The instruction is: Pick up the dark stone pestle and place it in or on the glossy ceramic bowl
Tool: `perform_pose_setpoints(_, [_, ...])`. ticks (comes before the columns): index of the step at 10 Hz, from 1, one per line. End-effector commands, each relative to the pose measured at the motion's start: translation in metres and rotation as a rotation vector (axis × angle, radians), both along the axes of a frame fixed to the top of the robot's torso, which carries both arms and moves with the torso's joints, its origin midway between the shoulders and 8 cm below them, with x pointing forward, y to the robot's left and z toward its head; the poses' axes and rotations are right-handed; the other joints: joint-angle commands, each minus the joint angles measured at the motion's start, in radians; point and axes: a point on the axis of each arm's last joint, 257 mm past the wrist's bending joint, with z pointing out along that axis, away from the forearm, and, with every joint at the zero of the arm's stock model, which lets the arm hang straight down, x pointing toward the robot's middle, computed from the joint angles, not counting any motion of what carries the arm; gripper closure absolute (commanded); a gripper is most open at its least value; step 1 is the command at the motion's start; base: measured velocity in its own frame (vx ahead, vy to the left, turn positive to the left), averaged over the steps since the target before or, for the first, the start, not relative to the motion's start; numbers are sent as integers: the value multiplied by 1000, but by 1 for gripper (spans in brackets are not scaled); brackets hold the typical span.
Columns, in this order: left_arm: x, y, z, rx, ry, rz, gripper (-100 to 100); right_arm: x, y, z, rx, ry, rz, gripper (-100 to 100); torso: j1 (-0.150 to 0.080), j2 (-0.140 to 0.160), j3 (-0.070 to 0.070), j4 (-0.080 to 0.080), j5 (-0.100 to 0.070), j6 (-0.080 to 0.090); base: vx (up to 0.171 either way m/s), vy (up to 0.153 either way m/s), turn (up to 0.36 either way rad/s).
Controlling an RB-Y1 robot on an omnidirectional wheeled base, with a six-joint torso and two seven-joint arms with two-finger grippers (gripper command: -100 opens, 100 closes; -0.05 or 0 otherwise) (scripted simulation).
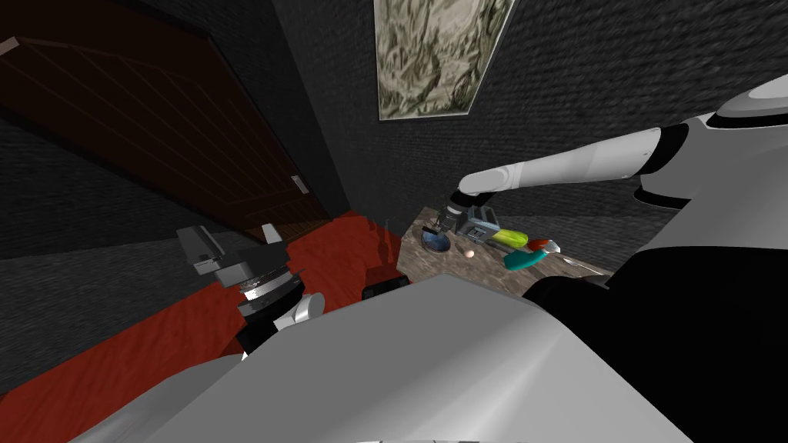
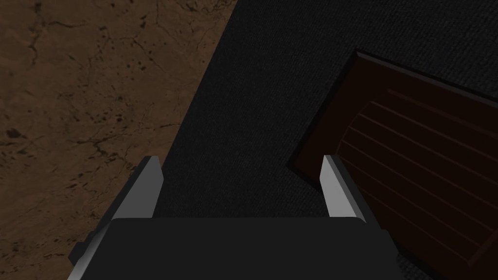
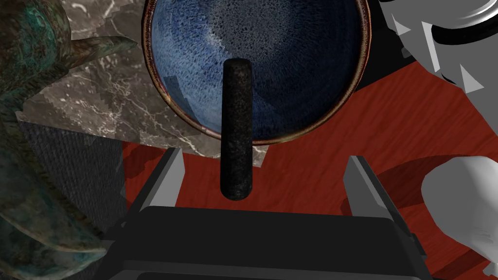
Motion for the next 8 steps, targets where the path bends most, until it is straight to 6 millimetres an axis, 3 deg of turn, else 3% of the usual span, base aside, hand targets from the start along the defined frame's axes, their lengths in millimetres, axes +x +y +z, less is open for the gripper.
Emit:
perform_pose_setpoints(1, [0,0,0,0,0,0,0,3,4,10,-5,2,5,-100,0,0,0,0,0,0,-7,2,-37])
perform_pose_setpoints(5, [0,0,0,0,0,0,0,9,15,36,-17,2,20,-100,0,0,0,0,0,0,-6,1,-35])
perform_pose_setpoints(6, [0,0,0,0,0,0,0,9,13,31,-14,0,18,-100,0,0,0,0,0,0,0,0,0])
perform_pose_setpoints(7, [0,0,0,0,0,0,0,9,13,32,-15,3,17,0,0,0,0,0,0,0,0,0,0])
perform_pose_setpoints(8, [0,0,0,0,0,0,0,9,13,32,-15,2,18,0,0,0,0,0,0,0,0,0,0])
